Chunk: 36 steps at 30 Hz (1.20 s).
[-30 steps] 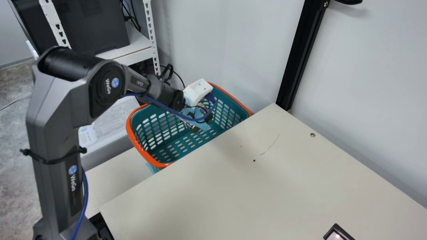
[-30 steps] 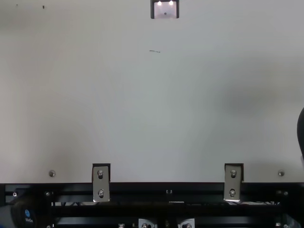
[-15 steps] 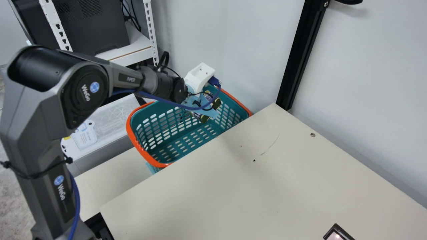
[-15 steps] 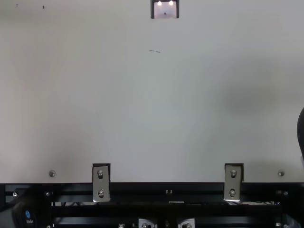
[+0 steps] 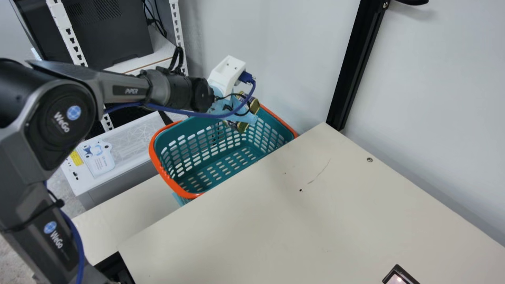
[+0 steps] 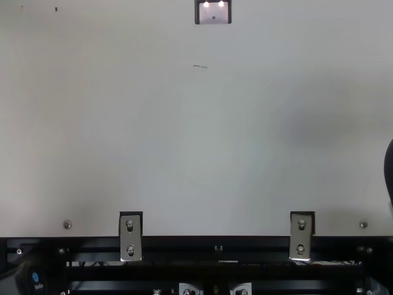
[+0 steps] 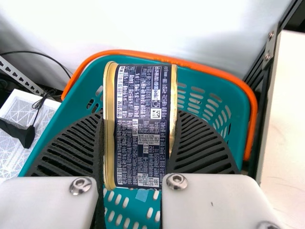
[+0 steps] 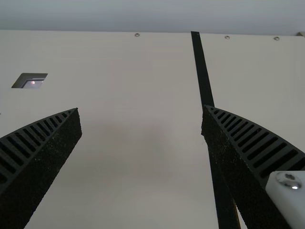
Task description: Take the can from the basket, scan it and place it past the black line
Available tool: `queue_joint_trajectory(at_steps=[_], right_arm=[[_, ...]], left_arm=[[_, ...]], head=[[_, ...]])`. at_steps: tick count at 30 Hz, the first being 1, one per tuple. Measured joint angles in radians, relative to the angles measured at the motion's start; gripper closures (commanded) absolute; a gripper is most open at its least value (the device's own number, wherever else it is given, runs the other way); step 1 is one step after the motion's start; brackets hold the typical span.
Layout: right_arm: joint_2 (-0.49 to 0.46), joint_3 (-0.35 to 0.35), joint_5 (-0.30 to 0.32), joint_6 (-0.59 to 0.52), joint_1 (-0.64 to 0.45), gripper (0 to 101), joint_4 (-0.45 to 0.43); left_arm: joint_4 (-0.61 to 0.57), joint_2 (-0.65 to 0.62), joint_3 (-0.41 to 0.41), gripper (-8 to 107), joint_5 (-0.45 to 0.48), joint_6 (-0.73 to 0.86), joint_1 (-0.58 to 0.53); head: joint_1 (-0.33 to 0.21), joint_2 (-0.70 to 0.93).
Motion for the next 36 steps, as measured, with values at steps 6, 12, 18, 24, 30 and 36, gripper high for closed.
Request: queue_joint_trajectory(at_steps=[6,12,18,24,30,36], right_arm=[[0.0,0.0,0.0,0.0,0.0,0,0.0],[0.0,0.0,0.0,0.0,0.0,0,0.0],[0.0,0.0,0.0,0.0,0.0,0,0.0],[0.0,0.0,0.0,0.0,0.0,0,0.0],[0.0,0.0,0.0,0.0,0.0,0,0.0],[0.0,0.0,0.0,0.0,0.0,0,0.0]], left_arm=[[0.01,-0.072,0.026,89,0.009,-0.058,-0.021],[-0.001,-0.158,0.048,89,0.025,-0.107,-0.058],[-0.014,-0.261,0.067,89,0.039,-0.133,-0.106],[-0.009,-0.359,0.085,89,0.053,-0.145,-0.157],[-0.006,-0.437,0.098,89,0.071,-0.156,-0.204],[-0.015,-0.503,0.105,89,0.092,-0.159,-0.239]], head=[[0.0,0.0],[0.0,0.0],[0.0,0.0],[-0.005,0.0],[0.0,0.0],[0.0,0.0]])
